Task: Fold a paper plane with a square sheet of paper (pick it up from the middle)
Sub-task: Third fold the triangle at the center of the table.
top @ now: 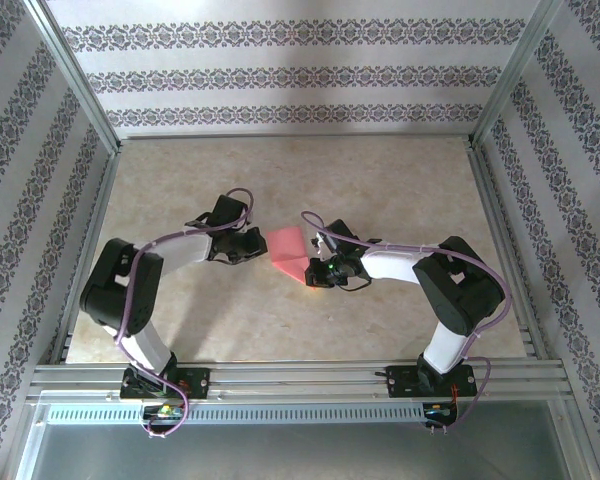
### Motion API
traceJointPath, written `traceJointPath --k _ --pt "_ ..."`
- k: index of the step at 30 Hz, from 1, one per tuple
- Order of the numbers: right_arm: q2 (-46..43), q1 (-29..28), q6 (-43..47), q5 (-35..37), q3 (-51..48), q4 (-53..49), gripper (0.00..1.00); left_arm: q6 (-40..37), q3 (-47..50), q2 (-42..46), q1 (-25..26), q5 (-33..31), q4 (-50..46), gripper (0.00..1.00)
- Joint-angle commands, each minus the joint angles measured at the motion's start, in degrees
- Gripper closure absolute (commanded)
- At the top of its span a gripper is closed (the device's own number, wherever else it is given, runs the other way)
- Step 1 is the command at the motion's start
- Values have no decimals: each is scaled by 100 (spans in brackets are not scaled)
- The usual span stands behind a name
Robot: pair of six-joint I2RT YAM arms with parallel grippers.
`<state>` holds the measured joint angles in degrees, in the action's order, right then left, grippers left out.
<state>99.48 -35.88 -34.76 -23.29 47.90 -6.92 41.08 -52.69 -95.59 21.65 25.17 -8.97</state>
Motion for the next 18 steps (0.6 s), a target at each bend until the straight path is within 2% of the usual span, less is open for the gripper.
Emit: traceJointPath --k 1,6,11,18 --pt "246 -5 44 624 -220 -1031 92 568 198 139 333 195 435 89" --pt "308 -5 40 580 -185 -1018 92 882 120 -300 651 369 850 89" --pt "241 17 42 523 -202 -970 92 858 -174 -794 736 271 588 90" --pt "129 47 105 361 -220 -878 92 830 -189 -939 736 -89 179 92"
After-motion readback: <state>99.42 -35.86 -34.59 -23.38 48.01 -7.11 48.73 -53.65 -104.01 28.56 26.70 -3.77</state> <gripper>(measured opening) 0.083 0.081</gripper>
